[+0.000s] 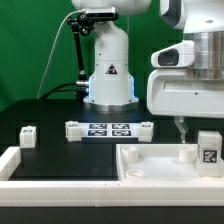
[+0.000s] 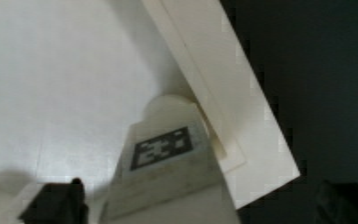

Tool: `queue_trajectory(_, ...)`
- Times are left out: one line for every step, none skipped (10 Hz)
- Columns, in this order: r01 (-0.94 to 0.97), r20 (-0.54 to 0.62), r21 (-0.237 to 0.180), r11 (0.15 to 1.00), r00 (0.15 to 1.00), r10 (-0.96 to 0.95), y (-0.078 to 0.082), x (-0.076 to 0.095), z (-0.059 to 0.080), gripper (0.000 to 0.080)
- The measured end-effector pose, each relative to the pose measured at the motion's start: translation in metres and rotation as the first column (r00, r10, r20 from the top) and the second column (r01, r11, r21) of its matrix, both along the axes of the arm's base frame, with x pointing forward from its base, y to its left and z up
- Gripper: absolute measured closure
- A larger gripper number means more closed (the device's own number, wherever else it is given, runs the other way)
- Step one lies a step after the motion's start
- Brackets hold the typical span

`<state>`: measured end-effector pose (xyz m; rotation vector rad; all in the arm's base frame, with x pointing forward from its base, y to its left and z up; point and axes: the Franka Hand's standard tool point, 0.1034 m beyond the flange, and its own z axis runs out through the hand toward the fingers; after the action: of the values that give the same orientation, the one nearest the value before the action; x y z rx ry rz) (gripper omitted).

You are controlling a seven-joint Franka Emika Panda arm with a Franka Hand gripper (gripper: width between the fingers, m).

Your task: Assemble one leg

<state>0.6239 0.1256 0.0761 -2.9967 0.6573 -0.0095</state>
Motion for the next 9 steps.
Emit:
queue_trajectory(-0.104,0.007,-0.006,0.995,0.995,0.105,-0.0008,0.0002,0.0001,0.0151)
queue_trajectory(-0.176,0.009,-0.008,0.984,0.984,0.176,-0.0016,0.0004,0.0004,0.0151)
queue_trajectory(-0.292,0.007,-0.01,0.956,0.956,0.292,-0.0066,-0.0002,0.0001,0.0151)
queue_trajectory(-0.29,0.007,-0.009,0.957,0.957,0.29,-0.007,-0.0001,0.0,0.0151)
queue_trajectory(-0.29,0.007,-0.009,0.957,0.957,0.29,-0.0066,-0.0002,-0.0001,0.0151)
queue_trajectory(-0.29,0.007,-0.009,0.957,0.957,0.29,-0.0068,-0.0003,-0.0002,0.0266)
queue_trajectory(-0.29,0.007,-0.009,0.957,0.957,0.29,-0.0068,-0.0003,-0.0003,0.0403)
queue_trajectory(-0.289,0.007,-0.009,0.957,0.957,0.29,-0.0072,-0.0003,-0.0003,0.0403)
queue_trajectory(-0.274,0.006,-0.008,0.962,0.962,0.274,-0.0071,-0.0003,-0.0003,0.0509)
